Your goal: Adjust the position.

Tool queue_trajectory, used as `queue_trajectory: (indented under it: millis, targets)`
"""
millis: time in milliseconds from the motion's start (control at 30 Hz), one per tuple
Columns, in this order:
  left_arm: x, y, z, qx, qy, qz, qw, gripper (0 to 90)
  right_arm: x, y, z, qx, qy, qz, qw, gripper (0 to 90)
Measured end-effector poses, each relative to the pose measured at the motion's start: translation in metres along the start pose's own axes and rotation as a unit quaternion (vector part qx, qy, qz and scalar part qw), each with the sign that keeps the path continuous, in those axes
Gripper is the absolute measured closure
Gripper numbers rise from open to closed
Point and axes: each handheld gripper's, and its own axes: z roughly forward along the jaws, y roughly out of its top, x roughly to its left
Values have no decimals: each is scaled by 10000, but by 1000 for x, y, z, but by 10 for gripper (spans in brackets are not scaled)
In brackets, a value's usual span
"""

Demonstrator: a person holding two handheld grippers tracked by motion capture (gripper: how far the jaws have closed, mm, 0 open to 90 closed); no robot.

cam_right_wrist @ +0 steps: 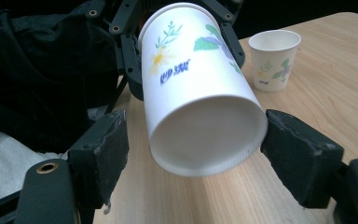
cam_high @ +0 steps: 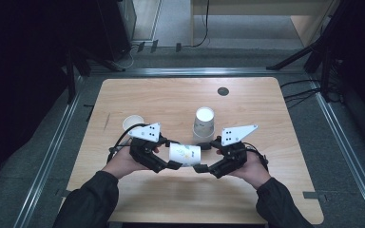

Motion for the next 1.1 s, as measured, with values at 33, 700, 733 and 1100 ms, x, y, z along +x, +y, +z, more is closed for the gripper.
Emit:
queue_trajectory:
  millis: [33,700,733,1100]
  targets:
    - [1,0,-2,-14,12,-12,10000,290,0,0,-1,1,-21,1,10000,236]
    - [3,19,-16,772,432,249,9958,295,-2,-5,-5,266,-223,-71,9994,236]
    - [3,19,-16,772,432,249,9958,295,-2,-5,-5,266,-223,-71,9994,236]
    - [2,54,-7,1907,451,758,9777,291,-4,-6,-5,305,-405,-43,9987,236]
